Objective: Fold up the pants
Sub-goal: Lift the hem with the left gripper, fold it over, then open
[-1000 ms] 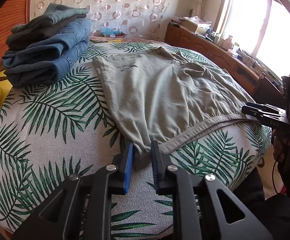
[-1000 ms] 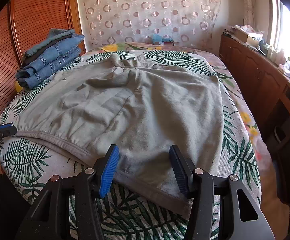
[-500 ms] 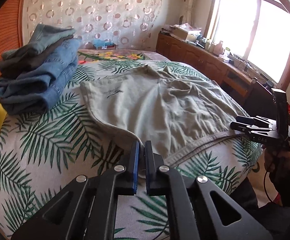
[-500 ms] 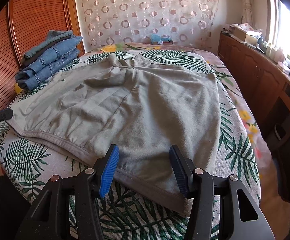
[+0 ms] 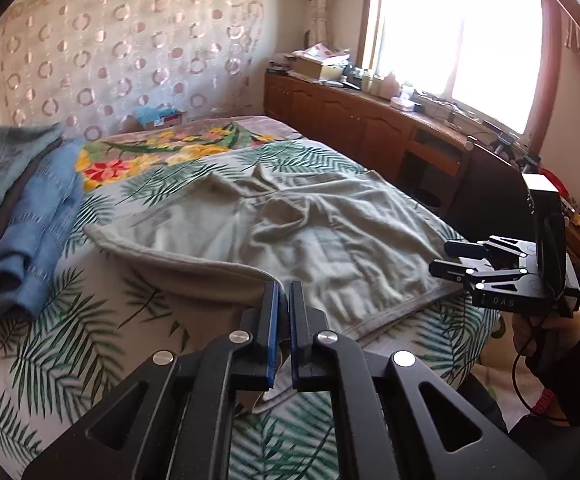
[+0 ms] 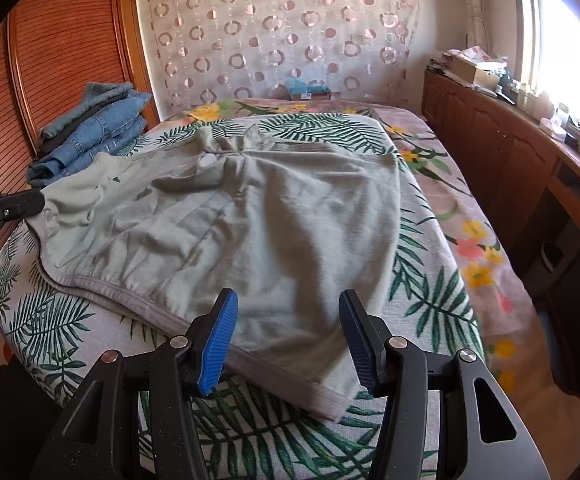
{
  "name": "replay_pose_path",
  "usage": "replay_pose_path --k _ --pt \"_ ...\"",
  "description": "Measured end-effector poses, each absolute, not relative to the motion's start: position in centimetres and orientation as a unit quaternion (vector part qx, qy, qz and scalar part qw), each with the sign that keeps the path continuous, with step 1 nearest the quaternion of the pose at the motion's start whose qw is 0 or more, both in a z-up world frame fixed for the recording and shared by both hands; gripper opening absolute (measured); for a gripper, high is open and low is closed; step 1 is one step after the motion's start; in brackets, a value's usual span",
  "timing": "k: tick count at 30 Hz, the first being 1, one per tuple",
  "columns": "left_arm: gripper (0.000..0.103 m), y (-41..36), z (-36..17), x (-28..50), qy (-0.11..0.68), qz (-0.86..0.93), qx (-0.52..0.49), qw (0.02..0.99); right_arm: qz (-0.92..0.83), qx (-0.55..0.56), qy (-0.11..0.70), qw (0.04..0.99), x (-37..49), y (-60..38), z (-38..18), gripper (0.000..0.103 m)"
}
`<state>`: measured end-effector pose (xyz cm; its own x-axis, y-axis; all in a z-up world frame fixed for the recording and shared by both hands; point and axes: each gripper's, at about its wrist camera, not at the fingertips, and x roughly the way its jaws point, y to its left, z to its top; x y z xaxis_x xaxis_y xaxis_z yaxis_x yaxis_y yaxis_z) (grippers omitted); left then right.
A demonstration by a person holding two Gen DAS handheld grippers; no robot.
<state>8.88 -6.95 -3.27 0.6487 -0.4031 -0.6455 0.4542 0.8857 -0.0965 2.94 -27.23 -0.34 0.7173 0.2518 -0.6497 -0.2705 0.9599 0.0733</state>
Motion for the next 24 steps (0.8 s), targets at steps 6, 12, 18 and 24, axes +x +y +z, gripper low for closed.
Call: replay_pose_path --k 6,12,18,24 --pt "0.006 -10.6 -1.7 9.8 0.336 -0.267 0.053 0.902 0.135 -0.004 0.343 0.929 2.3 -28.8 -0.2 0.055" --pt "0.006 -14.3 -0.6 10.5 0.330 -0.293 0.071 0.895 0.131 0.006 0.341 0.931 2.2 -30.1 -0.1 0.055" --pt "0.006 -17.2 -0.1 11.0 0.334 -0.314 0.075 0.886 0.129 0.009 0.336 0.933 1.9 -31.1 -0.2 0.055" --pt "0.006 -20.3 0.1 10.8 0.332 -0.322 0.092 0.882 0.120 0.021 0.338 0.933 1.6 -32.3 -0.5 0.055"
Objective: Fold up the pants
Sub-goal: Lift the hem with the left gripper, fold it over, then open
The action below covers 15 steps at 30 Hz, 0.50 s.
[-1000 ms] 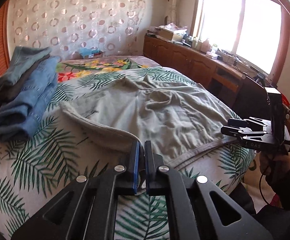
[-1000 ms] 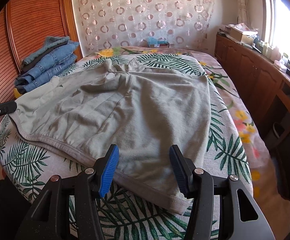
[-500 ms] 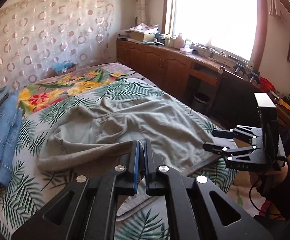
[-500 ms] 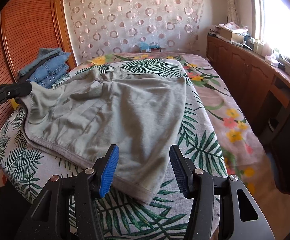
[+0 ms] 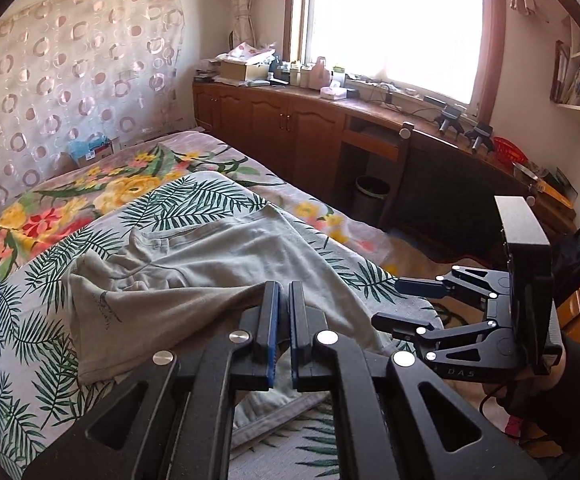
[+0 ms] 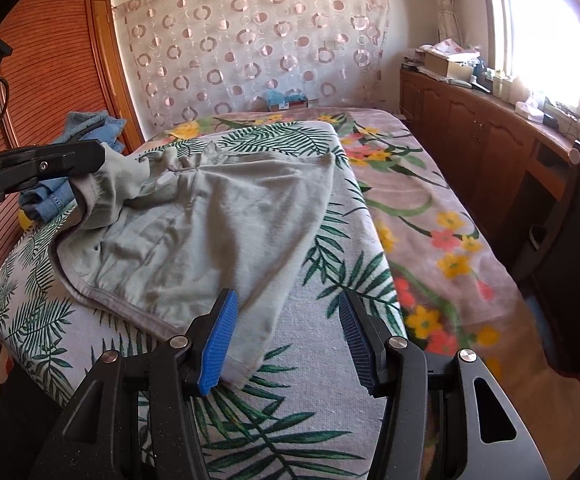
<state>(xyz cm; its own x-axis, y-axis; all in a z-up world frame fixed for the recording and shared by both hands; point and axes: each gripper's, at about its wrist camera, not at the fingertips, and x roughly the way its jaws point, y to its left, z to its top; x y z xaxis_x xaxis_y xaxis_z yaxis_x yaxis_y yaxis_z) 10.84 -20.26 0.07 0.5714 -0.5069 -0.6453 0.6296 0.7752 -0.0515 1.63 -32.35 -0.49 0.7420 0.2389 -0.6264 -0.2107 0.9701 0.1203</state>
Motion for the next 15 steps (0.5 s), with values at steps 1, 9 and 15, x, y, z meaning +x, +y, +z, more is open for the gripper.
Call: replay_pose_path --k 1,9,15 --pt "0.006 -20.6 0.2 10.6 0.327 -0.313 0.102 0.886 0.119 0.022 0.339 0.933 1.5 -32.4 -0.6 0.055" --pt "0.007 -20.1 0.9 9.9 0.316 -0.295 0.110 0.895 0.117 0.025 0.341 0.932 1.6 -31.9 -0.6 0.055" --pt "0.024 -18.3 1.2 9.7 0.320 -0.284 0.096 0.899 0.126 0.016 0.339 0.932 1.8 -31.1 -0.6 0.055"
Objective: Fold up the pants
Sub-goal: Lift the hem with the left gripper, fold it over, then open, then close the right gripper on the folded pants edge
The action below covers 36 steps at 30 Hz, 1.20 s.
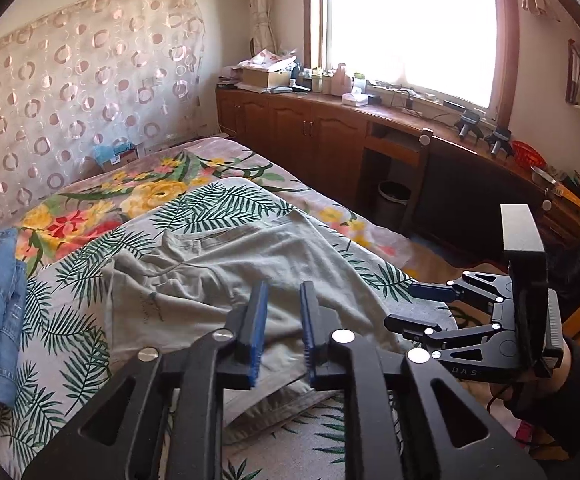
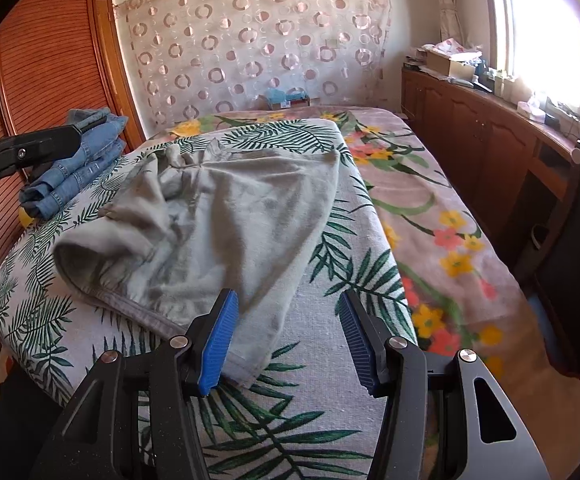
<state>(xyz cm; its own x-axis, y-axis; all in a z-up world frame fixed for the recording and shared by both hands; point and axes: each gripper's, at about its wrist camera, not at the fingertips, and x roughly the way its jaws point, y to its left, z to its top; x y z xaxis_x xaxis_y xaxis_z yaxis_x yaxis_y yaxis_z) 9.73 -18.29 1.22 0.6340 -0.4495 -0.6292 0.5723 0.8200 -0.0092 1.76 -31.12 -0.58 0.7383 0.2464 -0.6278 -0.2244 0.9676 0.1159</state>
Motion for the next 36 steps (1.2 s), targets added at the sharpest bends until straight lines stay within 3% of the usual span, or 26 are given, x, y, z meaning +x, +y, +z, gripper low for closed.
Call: replay_pose_path --k 4,8,12,24,28,33,36 --pt "0.045 -17.1 1.2 9.6 0.315 -0.277 0.088 0.903 0.130 0.013 0.336 0.933 1.8 -30.9 -0.4 0.055" --pt "0.049 -16.0 0.3 9.8 0.322 -0.260 0.088 0.906 0.136 0.013 0.335 0.932 2.3 -30.4 -0.5 0.055" --pt "0.078 -14.4 -0.9 10.2 0.330 -0.247 0.076 0.908 0.146 0.010 0.332 0.932 2.3 -29.8 -0.9 0.055" --pt "0.078 -11.3 -4.6 10.3 0.367 -0.212 0.076 0.903 0.191 -0.007 0.344 0.919 3.3 -28.7 -1.6 0.054" --pt "0.078 -10.9 -5.3 10.2 0.373 -0.210 0.074 0.901 0.199 -0.014 0.348 0.916 4.2 -28.5 -1.8 0.042" --pt "0.078 -10.5 -5.4 10.1 0.374 -0.208 0.069 0.901 0.203 -0.020 0.358 0.911 5.9 -28.6 -2.1 0.014" --pt "0.078 -10.2 -5.6 10.1 0.375 -0.207 0.065 0.901 0.205 -0.021 0.351 0.913 6.1 -28.9 -1.7 0.007"
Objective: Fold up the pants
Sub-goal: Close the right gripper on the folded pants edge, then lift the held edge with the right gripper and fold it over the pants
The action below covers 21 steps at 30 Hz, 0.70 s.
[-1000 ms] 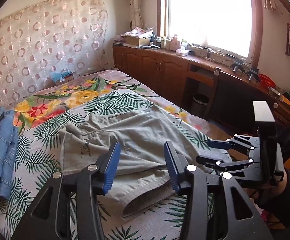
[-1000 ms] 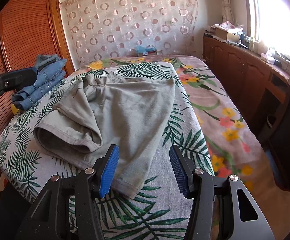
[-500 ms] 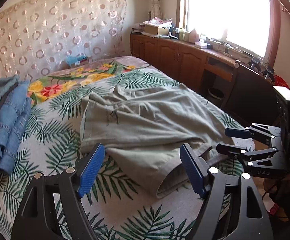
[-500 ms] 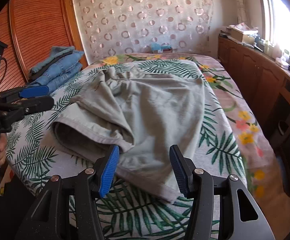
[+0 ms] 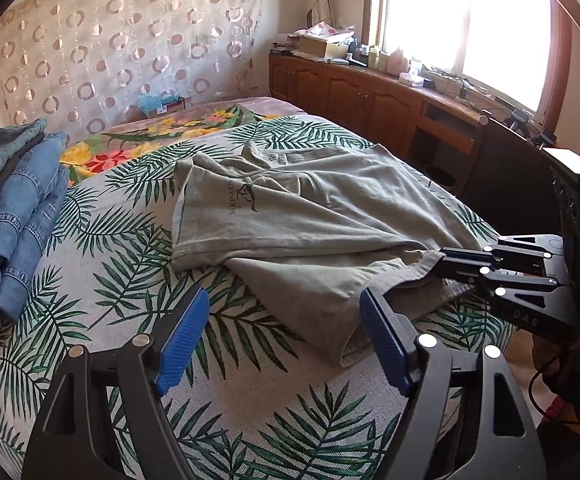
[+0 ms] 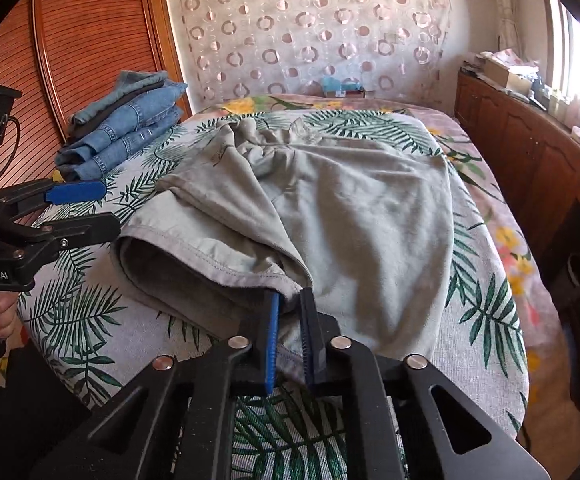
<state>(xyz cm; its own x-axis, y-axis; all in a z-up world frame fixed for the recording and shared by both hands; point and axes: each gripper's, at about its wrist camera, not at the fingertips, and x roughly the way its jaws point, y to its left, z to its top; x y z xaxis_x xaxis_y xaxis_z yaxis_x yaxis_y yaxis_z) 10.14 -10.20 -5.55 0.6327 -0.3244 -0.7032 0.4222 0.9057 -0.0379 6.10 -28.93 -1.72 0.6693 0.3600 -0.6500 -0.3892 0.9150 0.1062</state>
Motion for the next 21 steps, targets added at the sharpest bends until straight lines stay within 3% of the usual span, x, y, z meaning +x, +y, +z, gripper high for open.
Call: replay_pose_path --k 12,21 --pt "0.078 -10.2 -5.2 9.9 0.366 -0.215 0.061 0.904 0.194 -0.008 0.312 0.930 3.6 -33.4 1.0 0.006" --pt "0.078 -11.0 -5.8 10.1 0.373 -0.219 0.067 0.899 0.164 -0.020 0.340 0.926 0.9 -35.5 -0.2 0.006"
